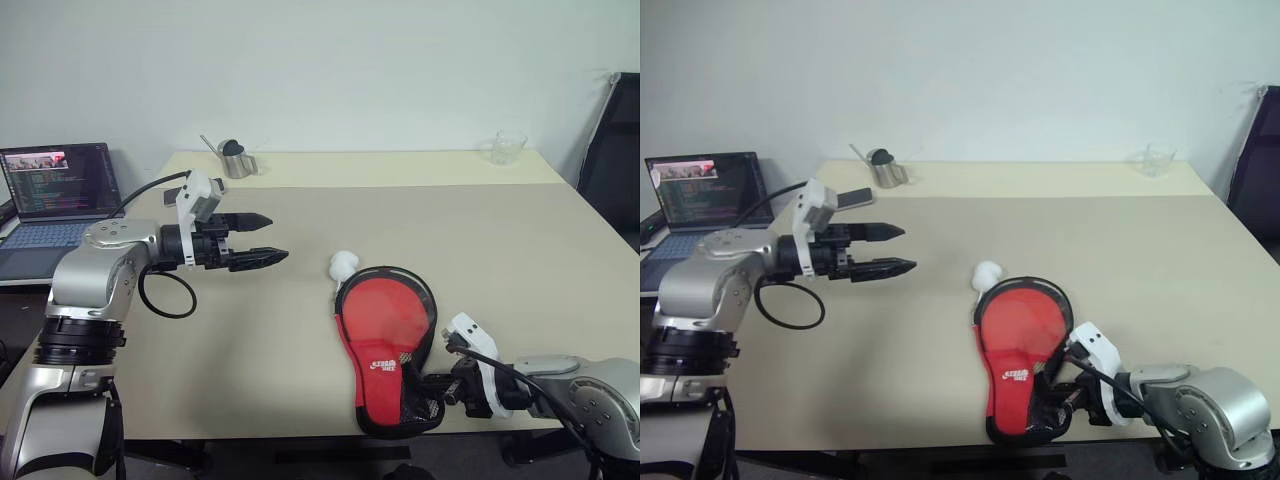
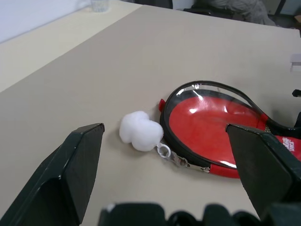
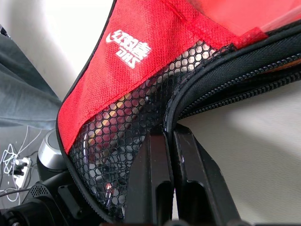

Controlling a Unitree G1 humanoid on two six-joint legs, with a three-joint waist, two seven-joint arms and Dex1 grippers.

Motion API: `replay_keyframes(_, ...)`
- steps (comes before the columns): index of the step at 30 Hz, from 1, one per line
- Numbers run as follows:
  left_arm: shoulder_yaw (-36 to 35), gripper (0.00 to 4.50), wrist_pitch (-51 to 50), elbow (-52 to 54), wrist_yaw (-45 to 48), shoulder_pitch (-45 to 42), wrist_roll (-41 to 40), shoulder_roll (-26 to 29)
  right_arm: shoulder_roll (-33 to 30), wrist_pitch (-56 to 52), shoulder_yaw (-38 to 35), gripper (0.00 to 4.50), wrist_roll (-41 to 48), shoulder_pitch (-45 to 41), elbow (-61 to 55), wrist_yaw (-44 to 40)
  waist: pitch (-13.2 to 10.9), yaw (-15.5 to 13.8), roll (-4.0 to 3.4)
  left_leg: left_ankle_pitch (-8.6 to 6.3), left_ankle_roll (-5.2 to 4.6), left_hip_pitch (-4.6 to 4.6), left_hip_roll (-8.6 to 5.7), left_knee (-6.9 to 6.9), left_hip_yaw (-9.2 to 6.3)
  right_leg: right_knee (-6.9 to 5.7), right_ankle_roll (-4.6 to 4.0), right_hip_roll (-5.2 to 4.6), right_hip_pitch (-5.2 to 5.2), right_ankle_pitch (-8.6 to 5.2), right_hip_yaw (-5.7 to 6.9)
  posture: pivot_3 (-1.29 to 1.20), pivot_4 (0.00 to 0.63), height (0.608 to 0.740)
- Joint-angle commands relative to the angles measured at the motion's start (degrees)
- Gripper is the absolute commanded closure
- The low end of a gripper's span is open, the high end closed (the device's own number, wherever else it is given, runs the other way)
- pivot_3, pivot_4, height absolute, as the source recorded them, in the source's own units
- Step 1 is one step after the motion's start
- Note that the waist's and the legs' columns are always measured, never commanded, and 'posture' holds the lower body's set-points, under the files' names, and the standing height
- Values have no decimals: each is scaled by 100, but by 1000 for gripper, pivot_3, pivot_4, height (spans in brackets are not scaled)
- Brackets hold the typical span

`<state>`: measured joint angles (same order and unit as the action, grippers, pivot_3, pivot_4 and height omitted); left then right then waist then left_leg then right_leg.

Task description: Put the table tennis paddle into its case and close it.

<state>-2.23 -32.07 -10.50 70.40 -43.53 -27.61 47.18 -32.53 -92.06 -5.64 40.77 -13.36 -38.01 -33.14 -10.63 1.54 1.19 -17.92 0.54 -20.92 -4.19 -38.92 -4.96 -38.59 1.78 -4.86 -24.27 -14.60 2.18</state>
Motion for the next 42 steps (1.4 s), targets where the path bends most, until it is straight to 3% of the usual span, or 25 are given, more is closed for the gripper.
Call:
replay_keyframes(1, -27, 0, 28, 36, 51, -162, 26, 23, 40, -44, 21, 4484, 348, 39, -249, 33, 0, 1, 0, 0, 0, 1, 0, 0, 0, -1, 0, 0, 0, 0, 0, 0, 150, 740)
replay_keyframes(16, -32, 0, -18, 47, 57, -134, 71, 41, -107, -21, 225, 4484, 345, -106, -7, 242, 0, 2, 0, 0, 0, 2, 0, -1, 0, -2, 0, 0, 0, 0, 0, 0, 150, 740)
replay_keyframes(19, -48, 0, -13, 43, 59, -155, 85, 44, -156, 38, 241, 3799, 335, -127, 70, 216, 0, 1, 1, 0, 0, 2, 0, -2, 0, -3, 0, 0, 1, 0, 0, 0, 150, 740)
replay_keyframes(24, -69, 0, 50, -13, 44, -185, 122, 31, -253, 142, 173, 2166, 347, -265, 208, 136, 0, 2, 1, 0, 0, 2, 0, -3, 0, -5, 0, 0, 1, 0, 0, 0, 150, 740)
replay_keyframes(30, -103, 0, 203, -141, 6, -248, 187, 4, -1096, 661, 73, 53, 356, -407, 436, -317, 1, -5, 1, 0, -1, 2, -2, -6, -1, -4, 0, 0, 4, 0, 2, 0, 150, 740)
replay_keyframes(34, -131, 0, 335, -264, -38, -303, 248, -7, -1925, 1358, 60, 20, 271, -302, 641, -910, 1, -10, 3, 0, -2, 2, -2, -6, -1, -2, 1, -1, 7, 0, 4, 0, 150, 740)
replay_keyframes(37, -197, 0, 430, -389, -151, -347, 296, -4, -2283, 2470, 66, 20, -67, -368, 960, -1374, 1, 0, 6, -1, -3, 3, -2, -6, 1, -2, 1, -1, 9, 0, 3, 0, 150, 740)
replay_keyframes(39, -219, 0, 478, -506, -295, -396, 348, -30, -2088, 3298, 127, 20, -386, -638, 1252, -1385, 1, 15, 8, -1, -3, 7, 0, -6, 2, -3, 2, 0, 11, -1, 3, 0, 150, 740)
replay_keyframes(42, -198, 0, 551, -716, -482, -490, 430, -120, -1287, 4334, 438, 20, -885, -1229, 1743, -1046, 0, 32, 10, 0, -1, 13, 1, -8, 9, -15, 2, 0, 10, 0, -2, 0, 150, 740)
